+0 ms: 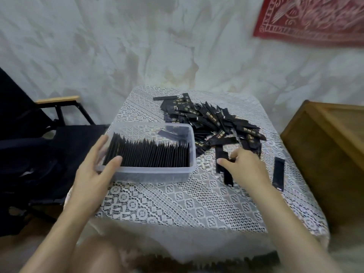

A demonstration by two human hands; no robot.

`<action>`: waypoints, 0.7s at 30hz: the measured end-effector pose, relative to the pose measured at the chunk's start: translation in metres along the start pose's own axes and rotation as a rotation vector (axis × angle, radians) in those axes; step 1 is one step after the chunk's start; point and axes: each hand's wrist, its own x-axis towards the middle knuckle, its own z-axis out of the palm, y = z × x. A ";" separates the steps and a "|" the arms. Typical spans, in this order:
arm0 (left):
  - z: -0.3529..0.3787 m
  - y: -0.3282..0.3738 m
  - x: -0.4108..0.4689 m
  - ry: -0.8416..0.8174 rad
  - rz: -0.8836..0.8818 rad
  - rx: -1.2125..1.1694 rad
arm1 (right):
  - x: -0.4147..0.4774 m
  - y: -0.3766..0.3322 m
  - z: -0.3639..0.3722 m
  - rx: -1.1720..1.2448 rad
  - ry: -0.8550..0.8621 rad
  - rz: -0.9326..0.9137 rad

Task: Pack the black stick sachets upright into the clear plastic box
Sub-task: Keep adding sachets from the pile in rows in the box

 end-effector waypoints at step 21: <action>0.014 -0.002 -0.008 -0.010 0.065 0.117 | 0.000 -0.002 -0.024 0.181 -0.169 -0.075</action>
